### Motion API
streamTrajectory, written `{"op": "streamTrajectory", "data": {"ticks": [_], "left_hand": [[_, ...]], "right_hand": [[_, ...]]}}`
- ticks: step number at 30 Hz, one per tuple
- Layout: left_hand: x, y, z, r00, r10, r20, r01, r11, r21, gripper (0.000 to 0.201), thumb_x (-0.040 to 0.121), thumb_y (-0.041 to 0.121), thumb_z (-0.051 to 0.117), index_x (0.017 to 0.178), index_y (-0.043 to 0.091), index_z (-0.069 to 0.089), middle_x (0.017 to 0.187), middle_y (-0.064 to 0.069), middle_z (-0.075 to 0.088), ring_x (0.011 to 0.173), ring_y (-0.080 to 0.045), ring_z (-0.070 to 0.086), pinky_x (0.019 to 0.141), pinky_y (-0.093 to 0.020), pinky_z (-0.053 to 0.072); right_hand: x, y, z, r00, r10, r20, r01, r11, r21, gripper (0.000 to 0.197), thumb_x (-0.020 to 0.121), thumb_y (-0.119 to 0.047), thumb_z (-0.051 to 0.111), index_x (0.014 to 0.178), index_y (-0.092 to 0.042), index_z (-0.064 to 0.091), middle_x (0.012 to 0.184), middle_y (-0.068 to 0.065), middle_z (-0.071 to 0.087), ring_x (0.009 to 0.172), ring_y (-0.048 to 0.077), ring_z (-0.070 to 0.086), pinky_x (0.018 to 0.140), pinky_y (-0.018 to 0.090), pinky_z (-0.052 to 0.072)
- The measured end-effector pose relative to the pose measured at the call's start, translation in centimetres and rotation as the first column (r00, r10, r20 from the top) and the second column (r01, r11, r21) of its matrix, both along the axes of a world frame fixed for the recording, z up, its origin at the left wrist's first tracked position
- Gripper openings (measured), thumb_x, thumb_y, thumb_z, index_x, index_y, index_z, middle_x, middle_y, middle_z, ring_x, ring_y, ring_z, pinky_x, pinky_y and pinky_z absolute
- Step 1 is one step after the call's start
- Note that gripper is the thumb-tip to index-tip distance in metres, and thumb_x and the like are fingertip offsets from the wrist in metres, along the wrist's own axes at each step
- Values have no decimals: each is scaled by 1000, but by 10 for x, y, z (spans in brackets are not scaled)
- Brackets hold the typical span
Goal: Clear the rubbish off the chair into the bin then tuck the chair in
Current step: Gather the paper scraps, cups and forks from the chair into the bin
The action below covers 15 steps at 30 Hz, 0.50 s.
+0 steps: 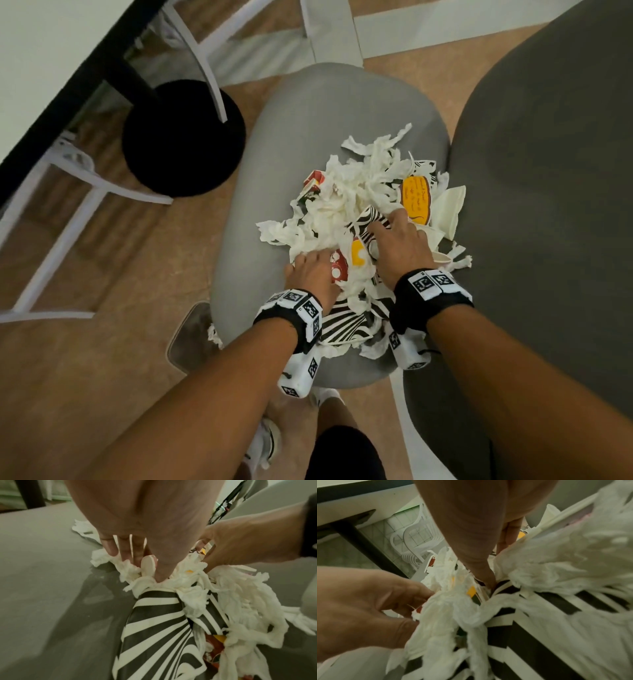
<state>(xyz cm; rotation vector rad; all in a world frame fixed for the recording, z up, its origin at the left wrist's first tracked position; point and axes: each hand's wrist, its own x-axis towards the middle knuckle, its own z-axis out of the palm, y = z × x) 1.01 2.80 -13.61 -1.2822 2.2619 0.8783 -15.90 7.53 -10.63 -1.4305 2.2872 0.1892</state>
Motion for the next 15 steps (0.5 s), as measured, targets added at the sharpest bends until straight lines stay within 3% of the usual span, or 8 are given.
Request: {"op": "streamTrajectory", "data": {"ticks": [4, 9, 15], "left_hand": [[-4, 1, 3, 997, 19, 77, -14, 998, -69, 68, 76, 56, 70, 130, 22, 48, 131, -6, 46, 123, -29, 37, 101, -41, 31], [7, -2, 16, 998, 54, 16, -52, 990, -135, 68, 68, 70, 65, 114, 23, 50, 118, 1, 49, 114, -25, 42, 96, -41, 35], [23, -14, 48, 982, 118, -145, -152, 956, -251, 48, 71, 54, 68, 96, 25, 40, 95, 5, 56, 90, -21, 54, 88, -41, 39]], "right_hand": [[2, 1, 3, 1000, -8, -12, 7, 998, -61, 37, 86, -13, 59, 122, -22, 54, 120, 12, 42, 101, 34, 50, 89, 44, 42], [-4, -1, 16, 999, -42, 17, 44, 993, -107, 25, 82, -22, 67, 106, -23, 59, 109, 6, 43, 97, 30, 49, 89, 40, 41], [2, 2, 38, 999, -19, 38, 27, 968, -251, 24, 86, -11, 67, 108, -19, 63, 106, 6, 45, 82, 27, 53, 81, 43, 49]]}}
